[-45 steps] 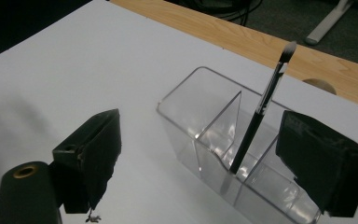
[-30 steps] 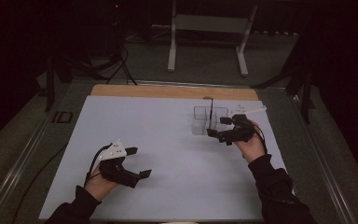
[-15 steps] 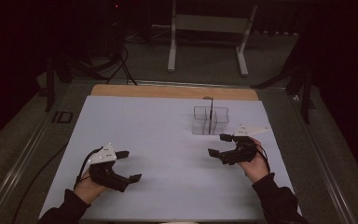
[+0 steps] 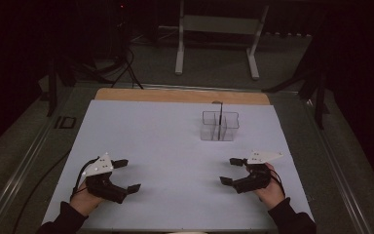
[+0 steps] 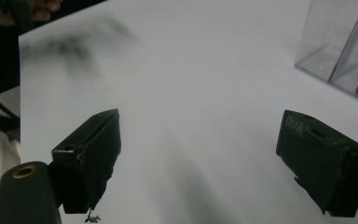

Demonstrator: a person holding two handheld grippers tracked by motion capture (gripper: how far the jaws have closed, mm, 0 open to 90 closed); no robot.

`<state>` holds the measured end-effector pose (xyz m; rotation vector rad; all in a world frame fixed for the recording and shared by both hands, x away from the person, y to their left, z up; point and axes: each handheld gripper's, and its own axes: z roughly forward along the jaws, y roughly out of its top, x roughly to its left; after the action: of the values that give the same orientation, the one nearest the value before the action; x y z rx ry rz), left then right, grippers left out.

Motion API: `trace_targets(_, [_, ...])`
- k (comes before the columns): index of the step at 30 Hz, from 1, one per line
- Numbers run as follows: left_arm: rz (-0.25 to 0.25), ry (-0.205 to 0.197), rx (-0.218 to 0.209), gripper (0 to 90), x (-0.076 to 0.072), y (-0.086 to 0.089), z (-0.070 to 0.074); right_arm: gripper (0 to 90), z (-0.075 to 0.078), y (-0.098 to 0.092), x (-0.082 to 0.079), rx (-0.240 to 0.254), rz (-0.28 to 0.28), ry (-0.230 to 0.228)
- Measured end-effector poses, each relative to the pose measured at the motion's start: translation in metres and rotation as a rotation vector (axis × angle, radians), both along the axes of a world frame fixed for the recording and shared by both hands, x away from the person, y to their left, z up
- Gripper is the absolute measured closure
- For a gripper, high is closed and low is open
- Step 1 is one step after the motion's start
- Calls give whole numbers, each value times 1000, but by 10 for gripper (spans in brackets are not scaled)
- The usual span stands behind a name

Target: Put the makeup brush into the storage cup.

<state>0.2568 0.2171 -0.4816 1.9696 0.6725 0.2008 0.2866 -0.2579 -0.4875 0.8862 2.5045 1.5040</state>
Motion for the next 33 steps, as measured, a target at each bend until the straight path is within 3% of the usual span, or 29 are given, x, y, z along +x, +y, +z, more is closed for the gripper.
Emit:
trace_targets(4, [-12,-3,-15,24,-2,6,-4,138,-8,-8,-9,3,7,-7])
trace_targets(8, [-32,-4,-21,28,-3,14,-10,138,-15,-15,-15,-27,-5,8])
trace_targets(15, [-52,37,-17,28,-5,23,-21,138,-27,-24,-19,-47,-3,35])
trace_targets(21, [-34,55,-17,28,-4,34,-28,140,-30,-31,-23,-50,-10,31])
trace_targets(25, [6,58,19,32,-5,39,-31,141,-31,-37,-26,-75,-26,19])
trace_targets(29, [30,54,55,32,-7,41,-34,141,-31,-44,-28,-70,-43,5])
trace_targets(31, [48,65,85,32,-8,42,-34,141,-32,-45,-29,-96,-51,-13])
trace_targets(33, [71,65,89,32,-10,45,-35,141,-34,-47,-30,-108,-52,-17])
